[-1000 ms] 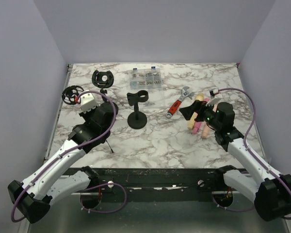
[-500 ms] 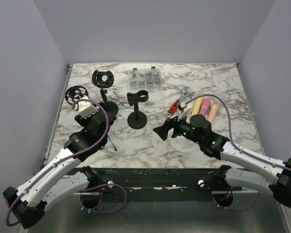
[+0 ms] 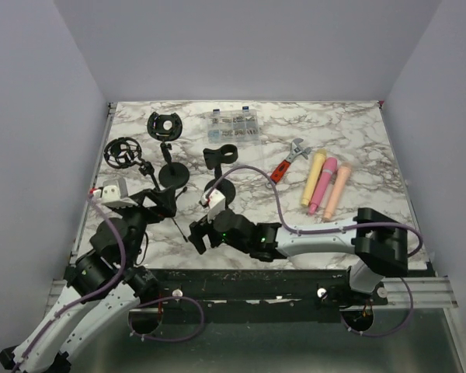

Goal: Remove the microphone from the stand

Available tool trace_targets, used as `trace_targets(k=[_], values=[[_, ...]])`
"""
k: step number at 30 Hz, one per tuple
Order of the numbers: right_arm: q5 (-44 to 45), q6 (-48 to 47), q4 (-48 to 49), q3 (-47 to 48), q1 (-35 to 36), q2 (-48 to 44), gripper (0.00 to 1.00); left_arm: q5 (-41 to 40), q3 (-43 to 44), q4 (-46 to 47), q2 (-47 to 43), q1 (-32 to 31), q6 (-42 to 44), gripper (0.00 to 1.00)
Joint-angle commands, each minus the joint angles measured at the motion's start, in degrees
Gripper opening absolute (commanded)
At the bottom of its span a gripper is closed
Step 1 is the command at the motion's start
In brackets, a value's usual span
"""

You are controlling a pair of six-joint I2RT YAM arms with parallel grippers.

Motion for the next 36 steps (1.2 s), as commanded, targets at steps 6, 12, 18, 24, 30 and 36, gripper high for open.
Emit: trace_targets(k=[6,12,18,24,30,36], values=[[6.8,-1.5,0.3,15.1,2.8,17.1,0.72,12.3,5.0,-4.0,-10.5,-0.1,9.9,0.99],[7.8,-1.9,-2.3,22.2,3.1,25.7,0.67,13.7,5.4,-4.7,-12.5,-0.1,11.1,0.99],[14.1,-1.3,-3.9,24.3,3.2,30.2,0.57,13.6,5.0,-4.6,-13.8,-0.1,11.8,0.98],[18.3,-2.1,-0.8,21.7,3.0,31.6,0.53,13.5,4.9,-5.0,-14.0,-0.1,12.5,0.99],[18.4,-0.3,1.8,18.1,0.7,31.8,0.51,13.9,3.8,-4.7,-13.1,-0.1,11.3,0.98],[18.1,3.0,6.8,7.7,-4.3,26.3,0.50,14.2,1.2,-5.0,-11.7,-0.1,4.3,0.99]])
